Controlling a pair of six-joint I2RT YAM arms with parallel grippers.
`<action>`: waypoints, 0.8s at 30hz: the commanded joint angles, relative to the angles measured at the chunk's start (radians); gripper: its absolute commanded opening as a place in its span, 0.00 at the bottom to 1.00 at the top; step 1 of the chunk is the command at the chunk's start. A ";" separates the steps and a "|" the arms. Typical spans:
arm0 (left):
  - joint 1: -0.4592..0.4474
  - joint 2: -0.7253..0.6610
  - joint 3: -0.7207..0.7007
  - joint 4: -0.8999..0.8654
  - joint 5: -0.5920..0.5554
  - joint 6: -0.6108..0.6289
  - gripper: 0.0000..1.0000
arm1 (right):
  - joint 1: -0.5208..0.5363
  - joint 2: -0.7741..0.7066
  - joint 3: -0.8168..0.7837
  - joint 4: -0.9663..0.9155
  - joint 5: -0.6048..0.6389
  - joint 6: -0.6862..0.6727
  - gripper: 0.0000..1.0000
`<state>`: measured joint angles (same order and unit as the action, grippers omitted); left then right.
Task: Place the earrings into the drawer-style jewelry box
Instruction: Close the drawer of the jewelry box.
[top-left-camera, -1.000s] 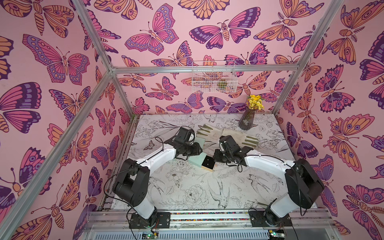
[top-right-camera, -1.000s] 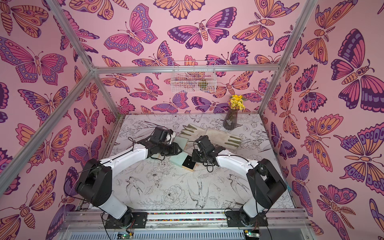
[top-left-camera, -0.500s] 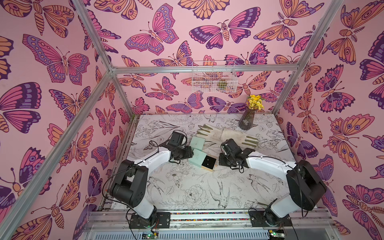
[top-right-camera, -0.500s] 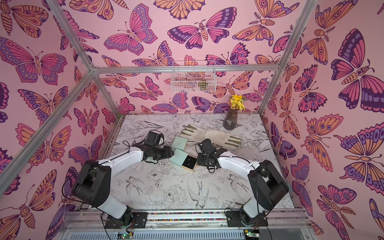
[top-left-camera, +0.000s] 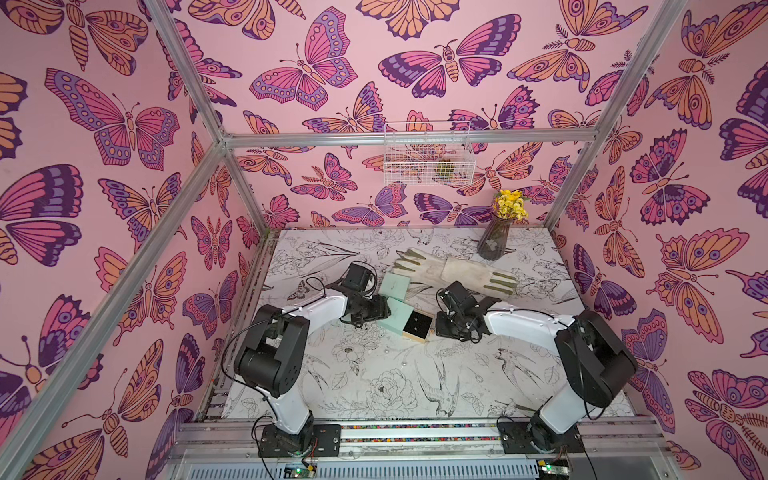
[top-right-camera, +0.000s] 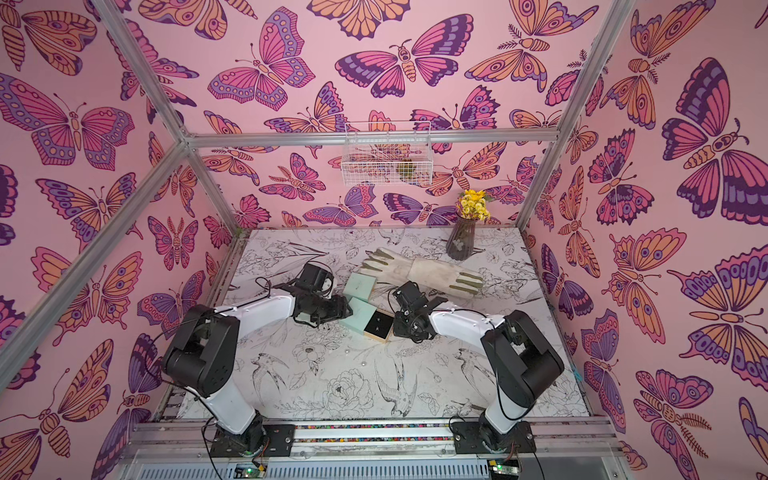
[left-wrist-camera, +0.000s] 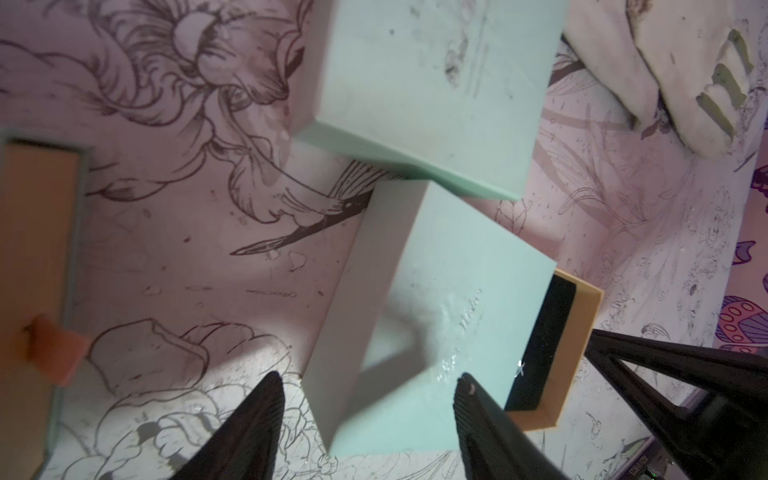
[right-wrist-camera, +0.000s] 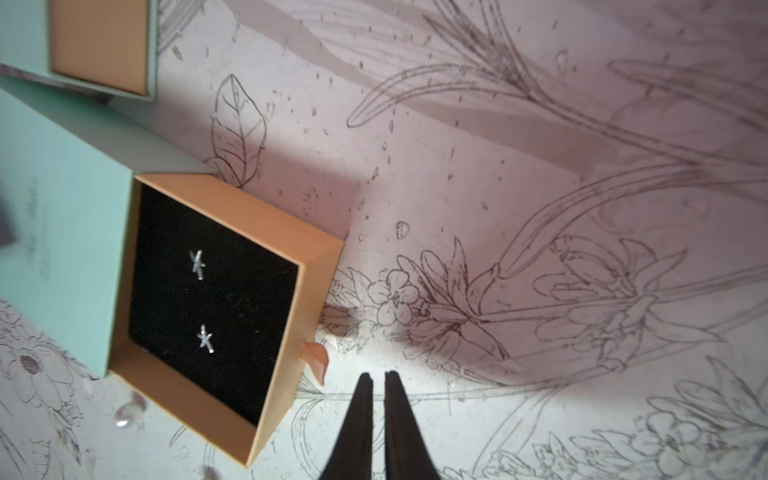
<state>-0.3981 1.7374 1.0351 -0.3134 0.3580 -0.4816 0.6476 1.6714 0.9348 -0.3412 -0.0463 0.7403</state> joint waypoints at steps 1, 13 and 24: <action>-0.005 0.037 0.023 0.010 0.068 0.018 0.66 | -0.006 0.042 0.052 -0.007 -0.022 0.007 0.10; -0.068 0.058 0.020 0.056 0.138 0.011 0.62 | -0.003 0.096 0.122 0.059 -0.124 -0.026 0.10; -0.168 0.130 0.096 0.122 0.163 -0.033 0.62 | -0.022 0.079 0.124 0.024 -0.092 -0.045 0.10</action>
<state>-0.5373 1.8351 1.0901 -0.2363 0.4896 -0.4992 0.6350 1.7561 1.0401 -0.2993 -0.1486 0.7162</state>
